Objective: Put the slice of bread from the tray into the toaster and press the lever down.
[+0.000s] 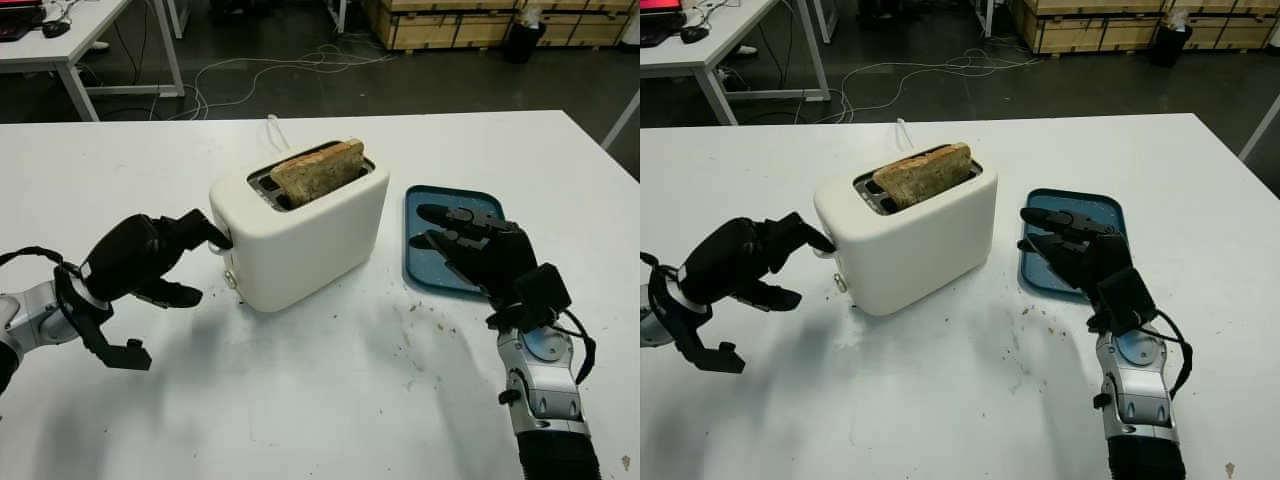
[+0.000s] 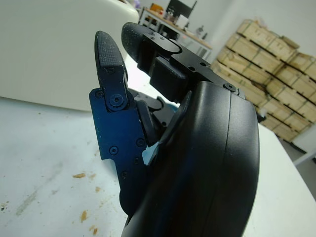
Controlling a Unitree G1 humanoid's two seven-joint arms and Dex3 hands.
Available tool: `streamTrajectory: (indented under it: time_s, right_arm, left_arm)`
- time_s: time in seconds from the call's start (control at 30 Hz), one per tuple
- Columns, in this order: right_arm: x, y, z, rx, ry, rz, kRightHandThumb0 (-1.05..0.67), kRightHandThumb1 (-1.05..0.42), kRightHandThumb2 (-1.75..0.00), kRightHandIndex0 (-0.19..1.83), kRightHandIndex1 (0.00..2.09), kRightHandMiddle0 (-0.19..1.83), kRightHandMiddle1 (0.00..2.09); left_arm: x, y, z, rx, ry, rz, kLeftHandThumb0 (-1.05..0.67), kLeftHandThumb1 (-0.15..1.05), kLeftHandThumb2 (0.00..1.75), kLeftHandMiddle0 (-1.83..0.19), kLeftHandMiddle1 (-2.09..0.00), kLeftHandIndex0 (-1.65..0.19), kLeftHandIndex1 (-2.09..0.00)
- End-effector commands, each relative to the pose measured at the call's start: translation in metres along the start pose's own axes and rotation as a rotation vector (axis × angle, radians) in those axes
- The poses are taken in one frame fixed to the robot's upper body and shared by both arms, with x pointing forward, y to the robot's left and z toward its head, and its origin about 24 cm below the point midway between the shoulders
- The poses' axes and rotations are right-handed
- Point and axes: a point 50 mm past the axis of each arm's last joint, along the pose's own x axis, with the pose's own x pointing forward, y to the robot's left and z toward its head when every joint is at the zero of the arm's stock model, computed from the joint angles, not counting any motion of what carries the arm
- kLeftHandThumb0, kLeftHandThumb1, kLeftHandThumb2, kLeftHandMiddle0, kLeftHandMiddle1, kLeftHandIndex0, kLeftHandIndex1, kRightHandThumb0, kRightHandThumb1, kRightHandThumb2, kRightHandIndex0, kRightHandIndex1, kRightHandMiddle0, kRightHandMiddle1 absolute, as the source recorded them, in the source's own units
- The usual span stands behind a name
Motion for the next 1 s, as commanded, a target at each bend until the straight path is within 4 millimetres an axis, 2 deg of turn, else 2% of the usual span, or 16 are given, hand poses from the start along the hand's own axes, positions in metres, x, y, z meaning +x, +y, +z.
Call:
streamTrajectory:
  time_s: [0.0,0.13,0.23,0.47,0.57,0.67,0.77,0.83,0.97]
  right_arm:
    - [0.001,0.000,0.005,0.001,-0.030,0.000,-0.52,-0.92,-0.11,0.85,0.70,1.06,0.00]
    - [0.001,0.000,0.005,0.000,-0.031,-0.004,-0.52,-0.92,-0.11,0.85,0.70,1.06,0.00]
    - [0.000,0.000,0.006,0.001,-0.030,-0.003,-0.53,-0.92,-0.11,0.85,0.70,1.06,0.00]
    - [0.000,-0.003,0.006,-0.014,-0.037,-0.007,-0.52,-0.92,-0.11,0.85,0.69,1.06,0.00]
    - [-0.001,-0.004,0.007,-0.020,-0.035,-0.011,-0.53,-0.92,-0.11,0.85,0.68,1.06,0.00]
    - [-0.002,-0.005,0.006,-0.014,-0.031,-0.002,-0.53,-0.92,-0.11,0.85,0.68,1.05,0.00]
    - [-0.003,-0.007,0.006,-0.018,-0.031,0.003,-0.52,-0.92,-0.10,0.84,0.67,1.05,0.00]
    - [-0.003,-0.008,0.006,-0.021,-0.031,0.005,-0.51,-0.92,-0.10,0.84,0.67,1.05,0.00]
    - [-0.004,-0.010,0.008,-0.035,-0.018,-0.009,-0.53,-0.92,-0.09,0.84,0.68,1.05,0.00]
  left_arm:
    - [-0.004,-0.005,-0.001,-0.031,0.046,-0.101,-1.05,0.92,0.74,-1.22,-1.75,-0.73,-1.75]
    - [0.000,-0.009,0.001,-0.080,0.077,-0.180,-1.05,0.92,0.72,-1.25,-1.75,-0.89,-1.74]
    - [0.004,-0.017,0.001,-0.115,0.087,-0.212,-1.05,0.92,0.70,-1.23,-1.75,-0.88,-1.70]
    - [0.002,-0.046,-0.004,-0.171,0.171,-0.178,-1.05,0.92,0.69,-1.21,-1.75,-0.96,-1.64]
    - [-0.003,-0.058,-0.010,-0.173,0.256,-0.149,-1.05,0.92,0.73,-1.33,-1.75,-1.09,-1.60]
    - [-0.005,-0.082,-0.014,-0.227,0.362,-0.092,-1.05,0.92,0.70,-1.49,-1.74,-1.22,-1.58]
    - [-0.008,-0.108,-0.015,-0.251,0.467,-0.073,-1.05,0.92,0.67,-1.54,-1.70,-1.38,-1.42]
    - [-0.009,-0.123,-0.013,-0.247,0.501,-0.085,-1.05,0.92,0.67,-1.56,-1.73,-1.48,-1.46]
    - [-0.009,-0.145,-0.008,-0.199,0.511,-0.172,-1.05,0.92,0.64,-1.57,-1.74,-1.46,-1.43]
